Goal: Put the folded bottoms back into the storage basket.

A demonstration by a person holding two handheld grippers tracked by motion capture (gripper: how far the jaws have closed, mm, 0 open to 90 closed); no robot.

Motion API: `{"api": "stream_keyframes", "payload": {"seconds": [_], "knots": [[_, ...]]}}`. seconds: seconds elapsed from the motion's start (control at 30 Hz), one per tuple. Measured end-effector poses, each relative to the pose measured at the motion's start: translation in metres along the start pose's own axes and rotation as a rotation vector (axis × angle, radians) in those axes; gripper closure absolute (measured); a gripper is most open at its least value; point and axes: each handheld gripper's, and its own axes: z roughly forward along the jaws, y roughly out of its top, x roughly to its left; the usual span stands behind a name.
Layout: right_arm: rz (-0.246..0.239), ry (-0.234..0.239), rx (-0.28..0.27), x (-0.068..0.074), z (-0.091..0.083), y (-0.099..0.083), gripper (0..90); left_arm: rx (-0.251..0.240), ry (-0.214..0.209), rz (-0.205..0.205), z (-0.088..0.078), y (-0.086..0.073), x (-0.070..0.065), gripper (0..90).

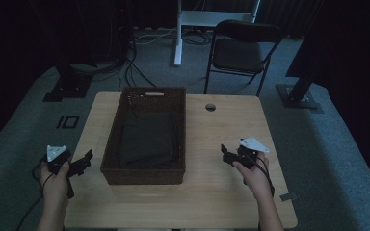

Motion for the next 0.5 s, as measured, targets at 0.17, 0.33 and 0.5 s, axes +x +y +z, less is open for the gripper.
{"api": "stream_keyframes", "payload": {"seconds": [0.17, 0.33, 0.5], "knots": [[0.009, -0.019, 0.005, -0.009, -0.003, -0.010, 17.3, 0.031, 0.010, -0.009, 0.003, -0.012, 0.004, 15.3], [0.030, -0.042, 0.001, -0.020, -0.008, -0.019, 17.2, 0.048, 0.029, -0.024, 0.006, -0.026, 0.008, 15.3], [0.046, -0.075, 0.013, -0.033, -0.014, -0.031, 17.3, 0.073, 0.029, -0.044, 0.009, -0.042, 0.013, 15.3]]}}
